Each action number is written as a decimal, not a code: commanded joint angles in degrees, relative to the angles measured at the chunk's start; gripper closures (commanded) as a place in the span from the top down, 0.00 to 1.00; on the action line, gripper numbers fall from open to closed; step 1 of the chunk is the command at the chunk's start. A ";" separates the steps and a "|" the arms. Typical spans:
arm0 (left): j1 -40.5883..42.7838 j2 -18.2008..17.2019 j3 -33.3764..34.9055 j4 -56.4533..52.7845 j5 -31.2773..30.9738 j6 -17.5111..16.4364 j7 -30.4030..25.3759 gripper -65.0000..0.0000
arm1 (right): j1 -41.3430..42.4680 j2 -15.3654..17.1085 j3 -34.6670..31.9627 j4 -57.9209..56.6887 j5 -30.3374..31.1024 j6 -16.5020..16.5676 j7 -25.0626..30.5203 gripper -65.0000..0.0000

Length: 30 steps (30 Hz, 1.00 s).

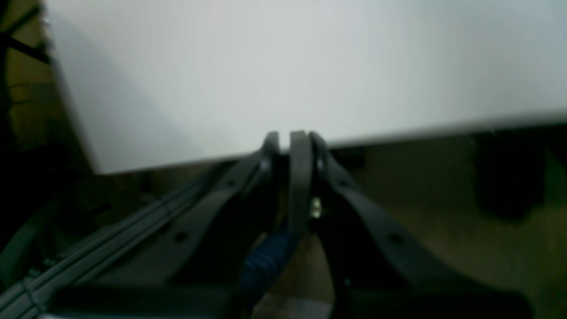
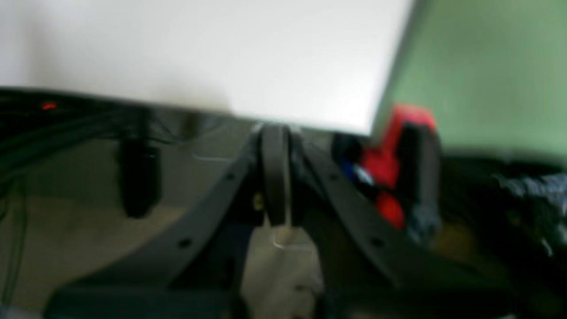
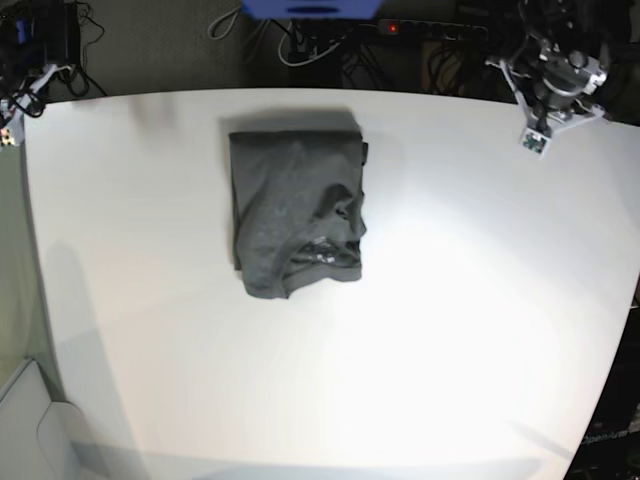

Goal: Layout the t-shirt on the table in an organized manner, then fold the t-shirt properly

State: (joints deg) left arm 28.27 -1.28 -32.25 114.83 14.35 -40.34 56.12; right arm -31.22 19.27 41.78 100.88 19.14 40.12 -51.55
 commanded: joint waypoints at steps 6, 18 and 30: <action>9.40 -0.70 -0.15 0.82 0.64 0.34 -0.78 0.06 | -4.16 -4.72 5.12 -0.88 -14.70 -0.12 6.85 0.00; 15.73 -0.79 14.01 -20.28 1.26 0.34 -8.60 0.06 | -3.81 -5.07 -0.94 -26.46 -19.18 -0.12 19.59 0.00; -1.33 -0.88 11.46 -54.39 1.26 0.34 -18.97 0.06 | 10.08 -2.43 -17.74 -69.10 -20.06 -0.12 43.59 0.00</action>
State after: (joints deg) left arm 26.41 -1.96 -20.67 59.94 16.05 -39.46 36.93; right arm -20.49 15.84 23.70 31.24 -1.17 39.57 -7.84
